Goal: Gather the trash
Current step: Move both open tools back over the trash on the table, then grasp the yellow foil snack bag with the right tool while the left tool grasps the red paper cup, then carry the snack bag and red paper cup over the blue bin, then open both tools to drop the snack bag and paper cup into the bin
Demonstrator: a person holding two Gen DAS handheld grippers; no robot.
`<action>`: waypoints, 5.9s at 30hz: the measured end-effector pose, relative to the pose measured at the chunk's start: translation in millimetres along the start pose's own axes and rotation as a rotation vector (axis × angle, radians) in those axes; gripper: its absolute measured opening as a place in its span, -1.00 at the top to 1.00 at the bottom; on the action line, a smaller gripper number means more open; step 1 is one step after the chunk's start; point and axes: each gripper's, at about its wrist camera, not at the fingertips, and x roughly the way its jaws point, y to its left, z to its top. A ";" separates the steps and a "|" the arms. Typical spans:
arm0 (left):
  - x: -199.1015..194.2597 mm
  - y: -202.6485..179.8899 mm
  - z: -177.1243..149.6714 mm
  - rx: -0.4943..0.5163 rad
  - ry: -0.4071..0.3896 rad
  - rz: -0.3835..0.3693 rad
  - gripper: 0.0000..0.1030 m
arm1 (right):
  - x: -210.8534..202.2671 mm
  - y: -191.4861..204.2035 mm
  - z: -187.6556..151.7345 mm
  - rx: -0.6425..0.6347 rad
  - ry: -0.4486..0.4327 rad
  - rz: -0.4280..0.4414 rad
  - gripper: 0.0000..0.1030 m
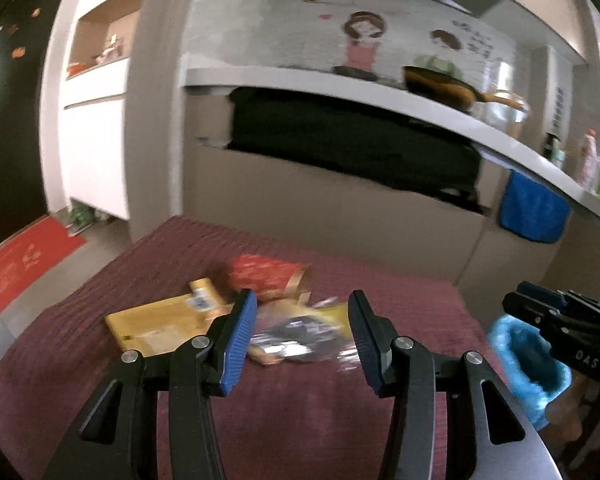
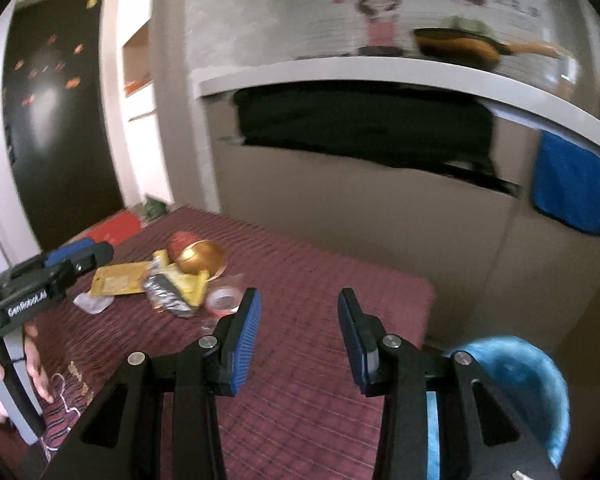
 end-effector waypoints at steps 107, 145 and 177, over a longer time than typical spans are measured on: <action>-55.5 -192.4 25.3 0.194 -0.176 -0.164 0.93 | -130.4 -78.0 -8.8 0.105 -0.212 -0.198 0.67; 52.1 -359.5 -57.9 0.359 0.015 -0.346 0.93 | -132.2 -245.1 -109.1 0.376 -0.088 -0.361 0.67; 50.5 -308.2 -46.3 0.258 0.110 -0.354 0.23 | -117.3 -228.0 -102.7 0.339 -0.064 -0.370 0.30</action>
